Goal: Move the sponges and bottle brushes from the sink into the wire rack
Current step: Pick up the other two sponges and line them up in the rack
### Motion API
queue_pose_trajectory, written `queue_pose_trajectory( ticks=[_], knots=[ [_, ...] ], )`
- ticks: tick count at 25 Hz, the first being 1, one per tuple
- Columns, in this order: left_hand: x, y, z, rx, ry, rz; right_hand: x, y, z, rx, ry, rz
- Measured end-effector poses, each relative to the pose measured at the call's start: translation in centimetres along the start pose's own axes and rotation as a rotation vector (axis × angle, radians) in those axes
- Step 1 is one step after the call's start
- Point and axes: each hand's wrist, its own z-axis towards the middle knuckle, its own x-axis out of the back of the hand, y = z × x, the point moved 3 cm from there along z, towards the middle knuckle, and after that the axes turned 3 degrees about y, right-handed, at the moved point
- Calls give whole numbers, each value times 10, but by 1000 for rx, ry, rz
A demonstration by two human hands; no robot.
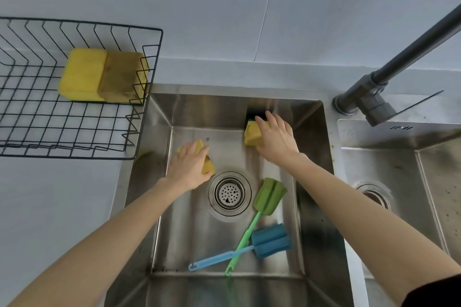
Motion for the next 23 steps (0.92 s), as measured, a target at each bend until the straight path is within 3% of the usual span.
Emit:
queue_pose_trajectory(
  ticks=[6,10,23],
  knots=[
    [-21,-15,13,132,82,-75,-12,7,14,-35,14,60],
    [-28,-21,17,253,77,-252,-17,10,17,-79,22,155],
    [-38,-26,18,384,151,-716,-33,24,15,-421,105,872]
  ],
)
